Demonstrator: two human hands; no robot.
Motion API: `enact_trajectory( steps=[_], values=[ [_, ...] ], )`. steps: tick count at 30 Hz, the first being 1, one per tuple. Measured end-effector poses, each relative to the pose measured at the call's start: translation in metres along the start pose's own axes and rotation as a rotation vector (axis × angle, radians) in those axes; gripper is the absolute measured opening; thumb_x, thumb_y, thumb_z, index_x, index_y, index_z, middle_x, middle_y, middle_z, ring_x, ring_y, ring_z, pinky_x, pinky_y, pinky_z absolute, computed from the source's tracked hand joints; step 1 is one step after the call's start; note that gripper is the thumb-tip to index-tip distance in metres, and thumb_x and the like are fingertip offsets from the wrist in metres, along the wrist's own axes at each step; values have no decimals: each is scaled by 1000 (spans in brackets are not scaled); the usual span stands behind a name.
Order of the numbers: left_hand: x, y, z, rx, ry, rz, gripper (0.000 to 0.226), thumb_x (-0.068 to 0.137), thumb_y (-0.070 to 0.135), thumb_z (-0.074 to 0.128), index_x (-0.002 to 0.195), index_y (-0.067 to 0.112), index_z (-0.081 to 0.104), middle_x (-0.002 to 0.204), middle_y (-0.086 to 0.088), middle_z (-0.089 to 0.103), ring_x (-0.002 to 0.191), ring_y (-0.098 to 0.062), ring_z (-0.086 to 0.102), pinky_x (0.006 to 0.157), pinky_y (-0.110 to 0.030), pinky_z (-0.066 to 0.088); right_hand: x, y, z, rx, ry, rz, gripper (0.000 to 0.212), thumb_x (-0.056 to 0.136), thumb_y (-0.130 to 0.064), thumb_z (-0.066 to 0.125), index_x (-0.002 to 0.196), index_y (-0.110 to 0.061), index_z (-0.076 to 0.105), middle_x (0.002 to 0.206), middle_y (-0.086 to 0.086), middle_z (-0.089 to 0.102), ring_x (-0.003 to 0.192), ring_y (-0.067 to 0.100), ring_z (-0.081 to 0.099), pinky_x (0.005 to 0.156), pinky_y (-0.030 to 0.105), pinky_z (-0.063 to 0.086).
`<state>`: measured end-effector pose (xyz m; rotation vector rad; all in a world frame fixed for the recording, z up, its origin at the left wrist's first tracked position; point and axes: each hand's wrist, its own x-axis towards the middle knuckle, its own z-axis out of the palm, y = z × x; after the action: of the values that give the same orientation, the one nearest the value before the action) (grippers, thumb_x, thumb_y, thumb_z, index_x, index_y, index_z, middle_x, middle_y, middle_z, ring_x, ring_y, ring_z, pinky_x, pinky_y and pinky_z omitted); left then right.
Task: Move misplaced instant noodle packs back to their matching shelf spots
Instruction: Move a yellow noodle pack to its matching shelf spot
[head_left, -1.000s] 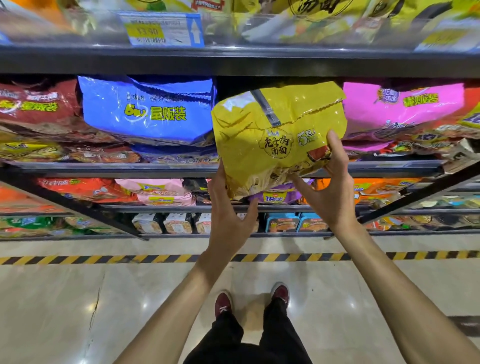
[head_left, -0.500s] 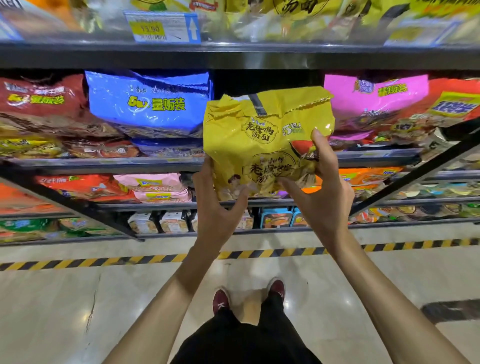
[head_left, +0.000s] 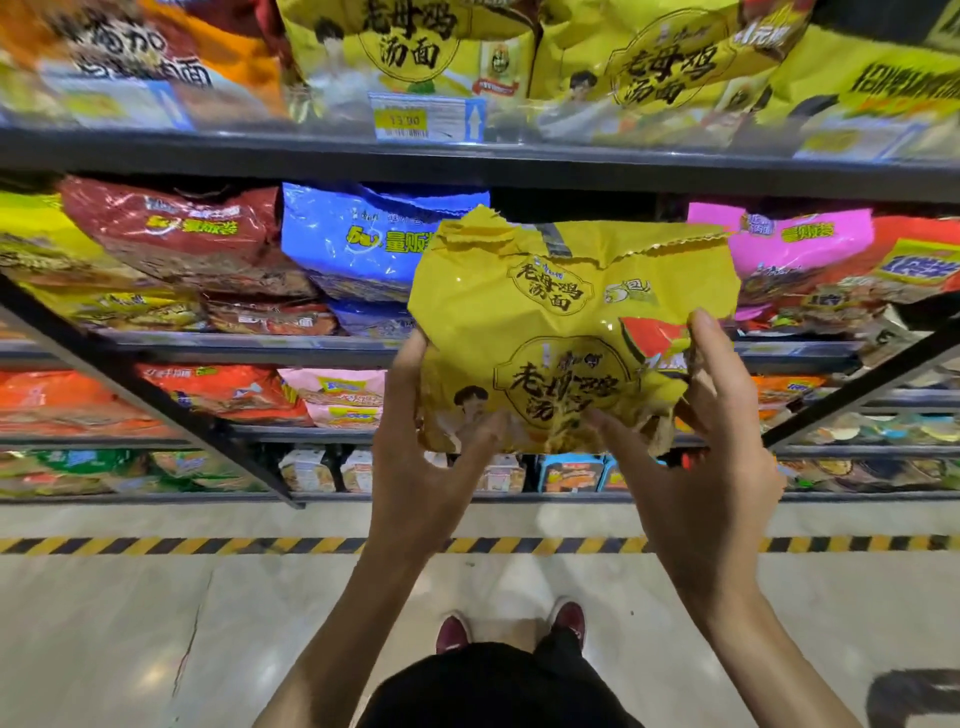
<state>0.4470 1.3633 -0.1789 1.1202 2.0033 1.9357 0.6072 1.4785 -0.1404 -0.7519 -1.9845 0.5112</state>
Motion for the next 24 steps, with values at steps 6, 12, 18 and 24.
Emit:
enact_trajectory(
  steps=[6, 12, 18, 24],
  values=[
    [16, 18, -28, -19, 77, 17, 87, 88, 11, 76, 156, 26, 23, 160, -13, 36, 147, -30, 42, 114, -52, 42, 25, -37, 6, 129, -11, 58, 87, 75, -36, 86, 147, -46, 39, 141, -42, 42, 124, -11, 53, 104, 25, 47],
    [24, 31, -50, -1, 139, 89, 86, 88, 5, 76, 150, 39, 27, 161, -4, 37, 149, -25, 38, 117, -55, 38, 32, -57, 20, 195, -51, 49, 82, 79, -34, 83, 143, -54, 35, 142, -44, 39, 128, -14, 47, 105, 16, 40],
    [37, 41, -68, -33, 125, 146, 79, 92, 3, 70, 147, 46, 33, 155, -3, 44, 145, -28, 43, 115, -58, 39, 46, -70, 22, 174, -141, -52, 84, 82, -36, 76, 147, -56, 28, 147, -41, 37, 133, -4, 49, 108, 23, 41],
    [71, 68, -83, 1, 134, 251, 77, 94, 11, 68, 151, 45, 28, 159, -6, 38, 149, -30, 37, 117, -59, 35, 86, -94, 18, 247, -77, -216, 85, 83, -19, 80, 150, -37, 33, 150, -25, 42, 135, 7, 50, 110, 39, 45]
  ],
)
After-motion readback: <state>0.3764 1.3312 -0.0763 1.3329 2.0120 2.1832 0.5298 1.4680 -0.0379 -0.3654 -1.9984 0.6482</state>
